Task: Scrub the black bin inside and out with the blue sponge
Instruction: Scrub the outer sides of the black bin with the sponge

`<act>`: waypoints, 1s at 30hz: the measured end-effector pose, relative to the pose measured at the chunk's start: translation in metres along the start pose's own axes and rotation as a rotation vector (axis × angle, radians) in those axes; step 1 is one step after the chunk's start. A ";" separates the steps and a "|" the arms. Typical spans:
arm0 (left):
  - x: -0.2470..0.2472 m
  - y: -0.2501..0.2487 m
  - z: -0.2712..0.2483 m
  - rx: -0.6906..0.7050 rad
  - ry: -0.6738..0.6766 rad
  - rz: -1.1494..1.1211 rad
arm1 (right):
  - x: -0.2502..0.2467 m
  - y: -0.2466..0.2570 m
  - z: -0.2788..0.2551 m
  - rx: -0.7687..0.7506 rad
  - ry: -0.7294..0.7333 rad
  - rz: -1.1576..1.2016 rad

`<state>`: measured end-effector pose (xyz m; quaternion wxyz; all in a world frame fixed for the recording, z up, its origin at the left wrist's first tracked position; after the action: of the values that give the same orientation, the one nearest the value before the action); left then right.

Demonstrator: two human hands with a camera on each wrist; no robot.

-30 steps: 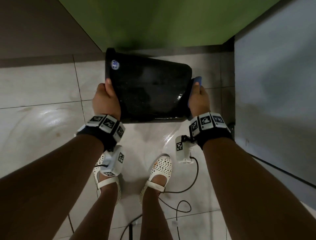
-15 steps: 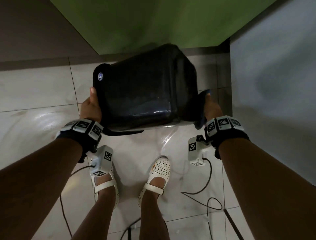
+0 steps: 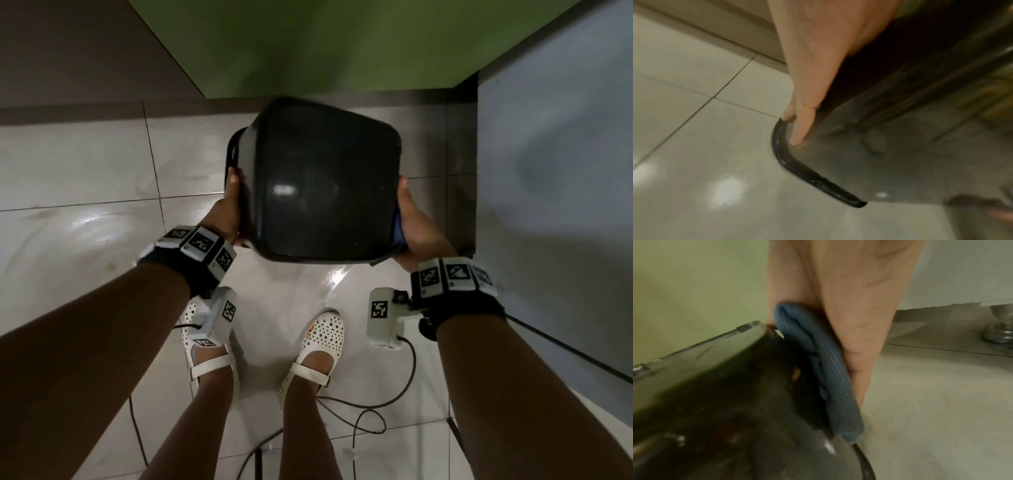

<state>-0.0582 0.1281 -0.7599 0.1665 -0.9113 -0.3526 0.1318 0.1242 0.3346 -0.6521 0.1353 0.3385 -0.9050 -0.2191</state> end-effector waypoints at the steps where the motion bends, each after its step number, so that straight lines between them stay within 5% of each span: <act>1: 0.005 -0.001 -0.003 -0.020 0.042 -0.040 | 0.003 0.002 -0.001 -0.005 0.000 -0.024; 16: 0.013 -0.029 -0.073 -0.049 0.075 -0.116 | 0.009 0.026 -0.005 -0.090 -0.221 -0.375; 22: 0.003 -0.070 -0.087 0.246 -0.060 -0.005 | 0.026 0.097 -0.041 -0.571 -0.599 -0.548; 26: 0.013 -0.087 -0.095 0.417 -0.156 0.045 | 0.109 0.123 -0.043 -0.870 -0.448 -0.843; 30: 0.021 -0.095 -0.090 0.542 -0.165 -0.082 | 0.166 0.097 -0.011 -0.732 -0.319 -1.243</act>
<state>-0.0683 0.1896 -0.6429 0.3801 -0.8046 -0.3535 0.2883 -0.0471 0.2846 -0.5792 -0.0428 0.6860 -0.4240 -0.5898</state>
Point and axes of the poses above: each hand's wrist, its own z-axis towards the middle knuckle, its own x-axis out of the palm, y = z × x, the point moved 8 cm from there along z, towards the middle knuckle, and after that the axes turned 2 degrees about z, right-handed, at the moved point
